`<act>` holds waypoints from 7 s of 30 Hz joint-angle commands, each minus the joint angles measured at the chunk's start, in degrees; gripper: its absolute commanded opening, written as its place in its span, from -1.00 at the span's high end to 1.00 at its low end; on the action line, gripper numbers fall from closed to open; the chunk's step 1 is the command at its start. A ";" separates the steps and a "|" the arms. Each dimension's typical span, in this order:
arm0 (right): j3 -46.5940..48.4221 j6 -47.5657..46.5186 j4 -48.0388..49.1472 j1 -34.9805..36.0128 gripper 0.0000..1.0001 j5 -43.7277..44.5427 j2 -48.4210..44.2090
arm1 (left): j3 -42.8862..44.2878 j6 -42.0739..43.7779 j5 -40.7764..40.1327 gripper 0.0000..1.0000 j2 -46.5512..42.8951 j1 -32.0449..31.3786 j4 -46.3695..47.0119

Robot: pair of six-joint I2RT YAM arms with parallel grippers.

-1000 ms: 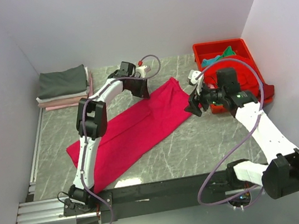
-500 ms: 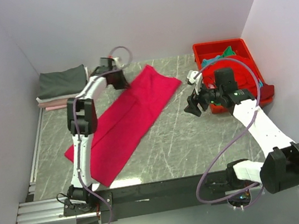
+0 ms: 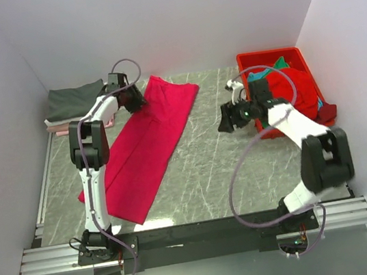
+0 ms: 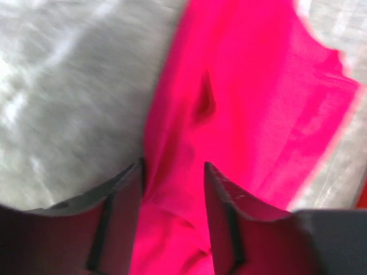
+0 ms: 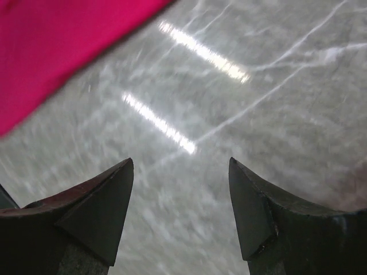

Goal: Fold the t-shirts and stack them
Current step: Fold the tshirt

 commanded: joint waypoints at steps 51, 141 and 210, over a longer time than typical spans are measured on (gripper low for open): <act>64.36 43.86 -2.22 -0.41 0.75 14.90 56.96 | -68.84 9.14 -12.84 -0.58 -100.33 6.47 -1.10; -12.19 -54.98 -16.01 35.02 -0.59 -4.98 -15.29 | -61.98 5.40 -14.40 -0.75 -98.48 -25.00 -12.55; 51.52 29.69 -3.55 6.00 -0.16 4.69 47.19 | 7.55 -6.60 8.35 0.00 3.49 5.59 11.20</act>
